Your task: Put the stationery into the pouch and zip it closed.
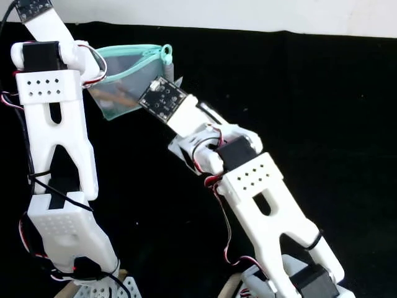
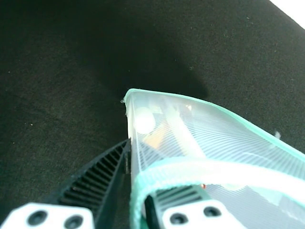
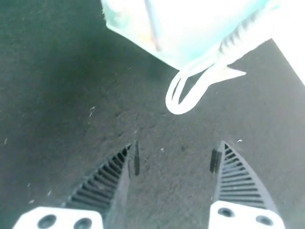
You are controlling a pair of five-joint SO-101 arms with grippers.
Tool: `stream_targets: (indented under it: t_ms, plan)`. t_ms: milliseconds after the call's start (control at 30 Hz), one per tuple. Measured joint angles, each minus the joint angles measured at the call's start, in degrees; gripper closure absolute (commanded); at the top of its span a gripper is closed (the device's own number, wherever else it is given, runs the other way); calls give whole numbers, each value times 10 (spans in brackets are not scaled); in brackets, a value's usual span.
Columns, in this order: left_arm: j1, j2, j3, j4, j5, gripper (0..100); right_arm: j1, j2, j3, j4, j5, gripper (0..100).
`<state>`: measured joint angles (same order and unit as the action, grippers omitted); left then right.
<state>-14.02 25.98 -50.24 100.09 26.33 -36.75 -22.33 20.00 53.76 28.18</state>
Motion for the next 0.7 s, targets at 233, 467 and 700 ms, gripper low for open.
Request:
stream_targets:
  t_ms: [233, 467, 700]
  plan:
    - [0, 0, 0, 0, 0, 993, 2, 41, 11, -11, 0, 754]
    - [0, 0, 0, 0, 0, 993, 2, 91, 11, -21, 0, 754]
    - [0, 0, 0, 0, 0, 993, 38, 157, 11, -126, -1, 754]
